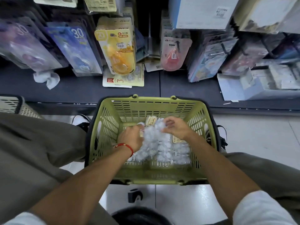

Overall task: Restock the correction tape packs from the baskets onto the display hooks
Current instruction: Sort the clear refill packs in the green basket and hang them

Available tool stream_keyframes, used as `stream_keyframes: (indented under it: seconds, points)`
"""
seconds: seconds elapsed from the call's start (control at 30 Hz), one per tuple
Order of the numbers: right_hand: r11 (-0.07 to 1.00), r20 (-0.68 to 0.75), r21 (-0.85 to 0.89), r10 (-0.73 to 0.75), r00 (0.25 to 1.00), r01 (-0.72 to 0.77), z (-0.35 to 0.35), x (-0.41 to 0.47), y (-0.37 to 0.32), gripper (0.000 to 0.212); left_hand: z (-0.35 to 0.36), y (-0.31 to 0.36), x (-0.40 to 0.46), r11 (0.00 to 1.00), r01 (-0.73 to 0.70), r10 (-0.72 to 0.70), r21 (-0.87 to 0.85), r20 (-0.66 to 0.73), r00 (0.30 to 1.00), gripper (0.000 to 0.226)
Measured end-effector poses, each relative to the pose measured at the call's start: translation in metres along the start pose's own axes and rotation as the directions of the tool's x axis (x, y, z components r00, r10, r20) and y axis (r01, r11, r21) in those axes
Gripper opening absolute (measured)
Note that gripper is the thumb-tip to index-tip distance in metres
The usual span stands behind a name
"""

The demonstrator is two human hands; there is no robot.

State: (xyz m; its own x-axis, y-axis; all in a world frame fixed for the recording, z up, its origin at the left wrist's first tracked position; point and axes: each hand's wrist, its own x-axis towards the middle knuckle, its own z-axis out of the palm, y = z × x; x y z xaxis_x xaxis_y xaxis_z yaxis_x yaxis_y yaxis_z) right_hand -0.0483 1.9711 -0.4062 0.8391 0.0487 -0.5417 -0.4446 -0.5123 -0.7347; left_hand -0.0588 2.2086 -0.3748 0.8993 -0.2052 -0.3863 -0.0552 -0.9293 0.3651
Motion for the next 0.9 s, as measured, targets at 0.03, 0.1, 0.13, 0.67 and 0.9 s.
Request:
stream_keyframes:
  seconds: [0.03,0.1,0.13,0.67,0.9]
  points:
    - [0.989,-0.098,-0.137,0.033,0.995,-0.047,0.0,0.002,0.006,0.035,0.0,-0.007,-0.002,0.991,0.105,-0.106,-0.086,-0.013,0.994,0.047]
    - [0.886,-0.144,-0.431,0.121,0.982,-0.172,0.01,0.002,0.026,0.043,0.002,-0.024,-0.005,0.934,0.256,-0.258,-0.248,0.024,0.966,0.048]
    - [0.842,-0.092,-0.494,0.197,0.976,-0.217,0.021,0.0,0.036,0.056,0.003,-0.03,-0.006,0.89,0.313,-0.311,-0.331,0.059,0.948,0.046]
    - [0.801,0.15,-0.567,0.332,0.931,-0.195,0.079,-0.017,0.061,0.127,0.003,-0.025,-0.011,0.493,0.493,-0.398,-0.717,0.318,0.861,0.031]
    - [0.747,0.065,-0.648,0.245,0.967,-0.146,0.11,-0.007,0.045,0.131,0.006,-0.038,-0.017,0.422,0.482,-0.4,-0.768,0.32,0.859,0.025]
